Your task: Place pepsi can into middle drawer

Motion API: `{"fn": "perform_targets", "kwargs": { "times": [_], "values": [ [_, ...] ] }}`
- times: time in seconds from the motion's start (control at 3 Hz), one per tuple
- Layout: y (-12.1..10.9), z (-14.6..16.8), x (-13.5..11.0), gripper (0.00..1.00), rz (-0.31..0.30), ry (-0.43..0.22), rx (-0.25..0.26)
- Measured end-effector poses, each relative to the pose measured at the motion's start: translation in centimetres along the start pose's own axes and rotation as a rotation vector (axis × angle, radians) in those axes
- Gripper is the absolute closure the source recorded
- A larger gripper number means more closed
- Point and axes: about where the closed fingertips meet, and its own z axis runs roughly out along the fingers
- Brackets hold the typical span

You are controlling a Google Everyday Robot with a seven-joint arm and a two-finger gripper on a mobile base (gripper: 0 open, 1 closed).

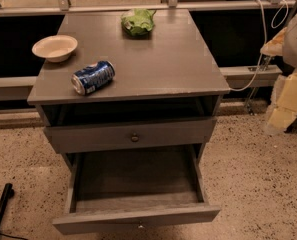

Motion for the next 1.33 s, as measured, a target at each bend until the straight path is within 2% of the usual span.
{"fn": "perform_targets", "kwargs": {
  "times": [0.33,0.67,1.0,1.33],
  "values": [
    [0.0,0.0,0.0,0.00,-0.001,0.000,0.000],
    [-0.7,0.8,-1.7,0.00,-0.063,-0.025,-0.001],
    [-2.8,3.4,-7.1,0.00,-0.232,-0.070,-0.010],
    [-4.5,5.9,-13.6,0.00,-0.402,-0.129,-0.022]
  ]
}}
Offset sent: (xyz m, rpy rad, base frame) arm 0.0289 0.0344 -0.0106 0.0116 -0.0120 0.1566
